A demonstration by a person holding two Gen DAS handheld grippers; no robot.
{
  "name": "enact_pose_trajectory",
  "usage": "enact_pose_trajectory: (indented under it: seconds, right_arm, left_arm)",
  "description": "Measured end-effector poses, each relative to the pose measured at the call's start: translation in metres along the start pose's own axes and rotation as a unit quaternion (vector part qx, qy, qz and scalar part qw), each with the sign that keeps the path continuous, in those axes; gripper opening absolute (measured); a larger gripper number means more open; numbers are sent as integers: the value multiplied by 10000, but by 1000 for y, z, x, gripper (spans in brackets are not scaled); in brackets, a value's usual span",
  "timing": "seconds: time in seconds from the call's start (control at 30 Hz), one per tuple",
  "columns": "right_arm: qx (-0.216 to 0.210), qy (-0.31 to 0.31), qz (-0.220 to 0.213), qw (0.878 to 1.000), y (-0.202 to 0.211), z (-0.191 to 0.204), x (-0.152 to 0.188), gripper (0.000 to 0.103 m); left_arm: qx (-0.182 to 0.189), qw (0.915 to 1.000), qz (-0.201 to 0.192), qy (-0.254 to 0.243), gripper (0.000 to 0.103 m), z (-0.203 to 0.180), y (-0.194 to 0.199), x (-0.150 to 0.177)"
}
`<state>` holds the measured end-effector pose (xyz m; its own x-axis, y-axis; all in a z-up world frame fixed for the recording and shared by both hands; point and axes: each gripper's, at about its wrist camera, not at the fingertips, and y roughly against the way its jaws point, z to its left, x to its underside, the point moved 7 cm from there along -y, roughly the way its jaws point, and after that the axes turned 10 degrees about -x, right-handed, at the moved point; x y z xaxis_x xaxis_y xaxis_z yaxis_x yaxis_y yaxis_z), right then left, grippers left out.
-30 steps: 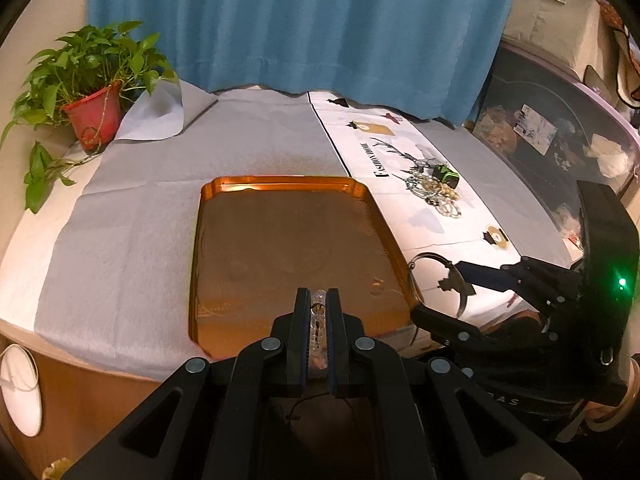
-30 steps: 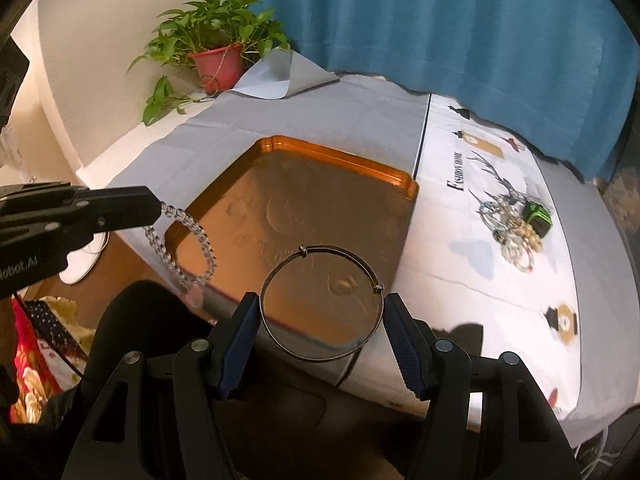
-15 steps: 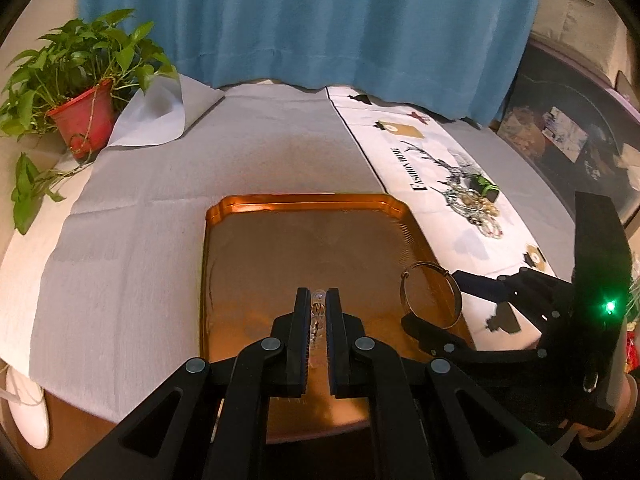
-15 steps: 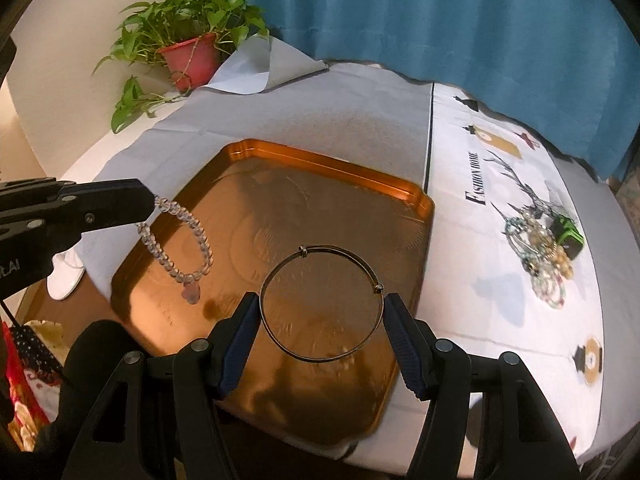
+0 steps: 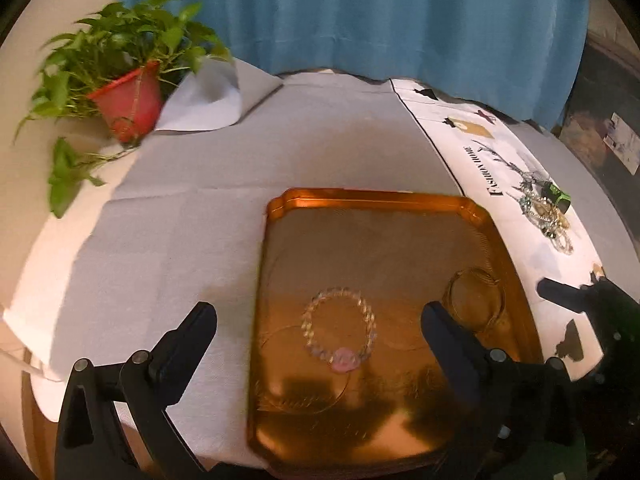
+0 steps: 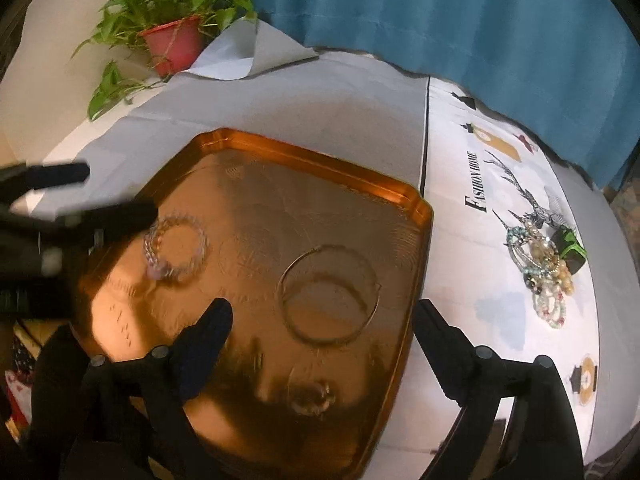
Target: Organize jewelry
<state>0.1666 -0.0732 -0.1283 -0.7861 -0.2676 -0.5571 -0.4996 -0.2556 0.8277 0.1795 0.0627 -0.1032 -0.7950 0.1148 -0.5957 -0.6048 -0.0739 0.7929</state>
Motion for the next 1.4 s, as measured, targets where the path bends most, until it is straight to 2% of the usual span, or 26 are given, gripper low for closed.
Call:
enact_pose_trajectory:
  seconds: [0.17,0.33,0.43,0.83,1.0,1.4]
  right_arm:
    - [-163,-138,31,9998,34,11,41,91]
    - [-104,-287,-79,9995,78,23,85,91]
    - [-48,-270,-230,9994,102,30,100,91]
    - [195,-363,-1142,9926,196,37,112,91]
    - [241,-444,-1215,9913,211,36,119,91]
    - [212,-452,-1237,9911,220,38,130,91]
  left_arm:
    - [-111,9997,55,-204,101,1,30,37]
    - [-16,9991,151,-403,101,-14,72,87]
    - [-7,9987,37,-513,101,-23,99,102]
    - [-153,9958,-744,-517,101,-32,189,102]
    - [-49,9953,-842,-480,101,-39,205,111]
    - [-134,9938,-935,-593,102,-45,219,117]
